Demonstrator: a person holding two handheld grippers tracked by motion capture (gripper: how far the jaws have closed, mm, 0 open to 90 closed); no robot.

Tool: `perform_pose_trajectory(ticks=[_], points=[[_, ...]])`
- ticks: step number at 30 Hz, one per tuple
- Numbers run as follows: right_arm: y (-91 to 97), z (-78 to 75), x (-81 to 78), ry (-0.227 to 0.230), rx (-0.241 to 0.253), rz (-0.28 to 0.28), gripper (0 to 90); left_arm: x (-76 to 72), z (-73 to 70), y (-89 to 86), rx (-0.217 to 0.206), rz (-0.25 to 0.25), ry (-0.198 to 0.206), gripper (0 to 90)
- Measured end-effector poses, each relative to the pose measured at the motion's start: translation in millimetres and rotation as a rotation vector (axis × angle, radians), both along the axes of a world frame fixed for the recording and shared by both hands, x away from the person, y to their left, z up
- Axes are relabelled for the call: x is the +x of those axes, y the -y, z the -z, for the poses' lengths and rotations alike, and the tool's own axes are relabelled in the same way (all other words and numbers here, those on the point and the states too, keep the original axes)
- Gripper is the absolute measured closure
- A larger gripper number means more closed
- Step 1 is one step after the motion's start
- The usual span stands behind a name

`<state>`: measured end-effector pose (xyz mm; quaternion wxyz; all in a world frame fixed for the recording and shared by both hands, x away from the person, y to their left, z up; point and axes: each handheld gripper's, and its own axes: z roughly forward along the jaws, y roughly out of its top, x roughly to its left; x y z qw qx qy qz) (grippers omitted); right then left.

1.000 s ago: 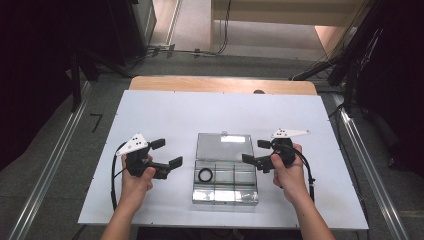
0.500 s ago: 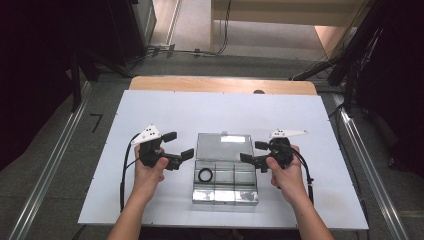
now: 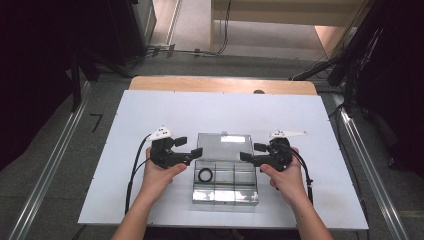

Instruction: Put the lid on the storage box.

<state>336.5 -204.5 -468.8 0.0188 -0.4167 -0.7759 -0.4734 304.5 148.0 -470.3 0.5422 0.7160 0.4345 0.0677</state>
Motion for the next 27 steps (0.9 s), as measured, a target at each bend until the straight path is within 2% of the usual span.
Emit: perform_pose_trajectory(ticks=[5, 15, 20, 27], points=[[-1.3, 1.5, 0.3, -0.013, -0.013, 0.015, 13.8, 5.5, 7.1, 3.3, -0.008, -0.005, -0.043, 18.4], [2.0, 3.9, 0.6, -0.039, -0.013, 0.052, 20.9, 10.2, 17.9, 11.4, 0.007, -0.014, -0.124, 24.5], [2.0, 5.3, 0.6, -0.051, -0.021, 0.065, 24.1, 12.1, 23.9, 11.3, -0.014, -0.028, -0.162, 28.2], [1.7, 7.0, 0.9, -0.064, -0.024, 0.072, 28.6, 13.3, 29.8, 13.5, -0.031, -0.026, -0.188, 32.4]])
